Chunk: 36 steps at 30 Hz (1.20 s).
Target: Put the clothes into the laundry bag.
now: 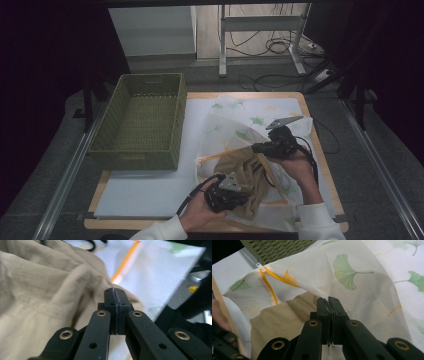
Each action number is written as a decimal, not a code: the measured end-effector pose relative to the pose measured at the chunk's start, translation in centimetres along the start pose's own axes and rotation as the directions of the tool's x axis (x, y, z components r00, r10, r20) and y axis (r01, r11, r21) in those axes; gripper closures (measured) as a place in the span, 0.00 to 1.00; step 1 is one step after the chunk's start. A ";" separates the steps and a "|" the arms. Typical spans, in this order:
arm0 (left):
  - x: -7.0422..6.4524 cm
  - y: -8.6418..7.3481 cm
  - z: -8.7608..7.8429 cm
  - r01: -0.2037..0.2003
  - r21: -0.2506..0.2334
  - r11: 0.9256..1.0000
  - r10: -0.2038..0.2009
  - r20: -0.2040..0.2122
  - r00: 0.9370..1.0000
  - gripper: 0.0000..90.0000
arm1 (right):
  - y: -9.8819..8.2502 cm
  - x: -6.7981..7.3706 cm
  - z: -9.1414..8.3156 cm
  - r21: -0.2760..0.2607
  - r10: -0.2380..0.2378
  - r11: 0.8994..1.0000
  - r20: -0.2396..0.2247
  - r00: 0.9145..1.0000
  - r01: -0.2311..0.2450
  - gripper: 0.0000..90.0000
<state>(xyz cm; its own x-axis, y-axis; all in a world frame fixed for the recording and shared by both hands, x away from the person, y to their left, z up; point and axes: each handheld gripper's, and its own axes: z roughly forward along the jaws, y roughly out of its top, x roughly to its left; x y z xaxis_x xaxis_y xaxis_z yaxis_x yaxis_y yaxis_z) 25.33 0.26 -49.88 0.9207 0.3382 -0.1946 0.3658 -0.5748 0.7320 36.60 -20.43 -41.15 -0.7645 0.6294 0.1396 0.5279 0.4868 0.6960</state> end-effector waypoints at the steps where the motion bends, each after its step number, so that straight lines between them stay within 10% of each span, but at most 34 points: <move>1: -0.1 -0.1 -0.1 -0.008 0.005 1.000 0.008 0.006 1.000 1.00 | 0.0 0.0 0.0 0.000 0.000 1.000 0.000 1.000 0.000 0.96; 20: 0.5 -0.2 3.9 -0.042 0.100 0.994 0.046 -0.034 0.998 1.00 | -0.1 0.0 0.3 0.008 0.003 1.000 -0.006 1.000 -0.003 0.96; 36: 1.5 0.4 4.2 -0.012 0.061 0.998 0.017 -0.084 0.996 1.00 | -0.3 0.1 0.2 0.006 0.010 1.000 -0.017 1.000 -0.010 0.96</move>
<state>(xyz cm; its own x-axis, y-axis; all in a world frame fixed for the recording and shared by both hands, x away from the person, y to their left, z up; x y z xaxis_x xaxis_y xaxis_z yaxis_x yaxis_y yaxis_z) 27.41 -2.54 -52.62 0.9122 0.3898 -0.1259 0.3619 -0.6230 0.6935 36.45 -20.32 -41.49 -0.7652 0.6241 0.1581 0.5374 0.4839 0.6907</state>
